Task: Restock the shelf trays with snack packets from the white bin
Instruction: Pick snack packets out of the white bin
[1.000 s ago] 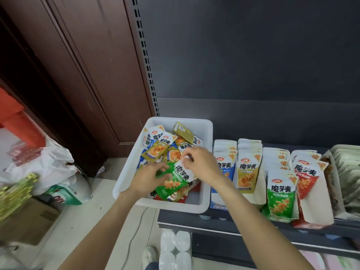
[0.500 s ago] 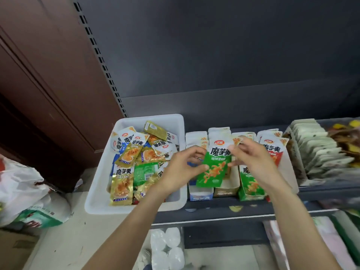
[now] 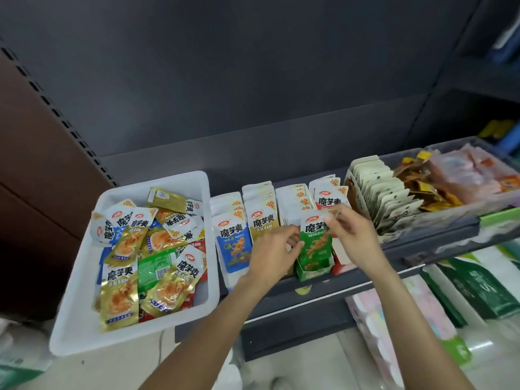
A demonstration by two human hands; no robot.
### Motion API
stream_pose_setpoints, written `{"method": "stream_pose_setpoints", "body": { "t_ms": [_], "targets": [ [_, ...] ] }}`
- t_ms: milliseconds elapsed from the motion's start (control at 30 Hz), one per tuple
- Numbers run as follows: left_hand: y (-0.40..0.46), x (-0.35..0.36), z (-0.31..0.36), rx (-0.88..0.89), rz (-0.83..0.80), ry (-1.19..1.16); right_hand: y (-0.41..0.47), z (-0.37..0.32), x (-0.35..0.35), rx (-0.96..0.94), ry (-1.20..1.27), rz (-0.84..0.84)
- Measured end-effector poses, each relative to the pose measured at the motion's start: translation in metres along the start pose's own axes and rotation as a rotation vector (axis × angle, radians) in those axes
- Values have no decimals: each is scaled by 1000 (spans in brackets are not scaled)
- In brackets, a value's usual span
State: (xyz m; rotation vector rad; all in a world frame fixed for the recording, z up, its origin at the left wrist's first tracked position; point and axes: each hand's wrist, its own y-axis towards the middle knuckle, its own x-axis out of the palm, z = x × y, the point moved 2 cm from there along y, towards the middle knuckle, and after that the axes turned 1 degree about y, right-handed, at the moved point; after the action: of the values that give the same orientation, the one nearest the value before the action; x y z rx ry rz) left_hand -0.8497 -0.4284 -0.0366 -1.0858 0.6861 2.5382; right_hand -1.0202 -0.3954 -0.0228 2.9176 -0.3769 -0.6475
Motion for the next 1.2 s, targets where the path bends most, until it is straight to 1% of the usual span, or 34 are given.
{"method": "stream_pose_setpoints", "body": {
  "t_ms": [67,167,267,400,467,533,600,667,700,767,833,867,933,1000,1033,1100,1200],
  "targets": [
    [0,3,-2,-29,-23,50,2,6,5,7,-72,-18],
    [0,3,-1,-118,-20,94,4,17,15,-35,-324,17],
    [1,1,0,-223,-22,29,6,24,22,-3,-543,70],
    [-1,-3,-4,-346,-98,-164,6,24,25,46,-645,68],
    [-5,-10,-10,-382,-127,-205,3,21,26,39,-627,90],
    [-11,-21,-17,-381,-101,-195,-3,12,26,11,-521,191],
    [-21,-39,-23,-341,7,-173,-11,-3,29,-76,-423,302],
    [-37,-63,-30,-256,179,-128,-16,-22,38,-173,-318,320],
    [-47,-77,-36,-209,264,-79,-18,-33,46,-219,-279,279],
    [-67,-101,-54,-149,380,55,-19,-55,68,-312,-238,117],
    [-85,-124,-78,-175,420,184,-18,-74,97,-384,-241,-119],
    [-93,-134,-91,-219,397,223,-17,-81,115,-417,-261,-240],
    [-107,-149,-120,-380,258,272,-14,-89,153,-475,-318,-442],
    [-118,-155,-148,-571,48,338,-11,-91,191,-538,-382,-584],
    [-123,-156,-158,-631,-50,373,-9,-91,209,-565,-443,-642],
    [-124,-156,-171,-662,-178,437,-3,-93,240,-610,-654,-724],
    [-111,-154,-176,-669,-288,450,6,-95,272,-589,-1067,-757]
  ]
}}
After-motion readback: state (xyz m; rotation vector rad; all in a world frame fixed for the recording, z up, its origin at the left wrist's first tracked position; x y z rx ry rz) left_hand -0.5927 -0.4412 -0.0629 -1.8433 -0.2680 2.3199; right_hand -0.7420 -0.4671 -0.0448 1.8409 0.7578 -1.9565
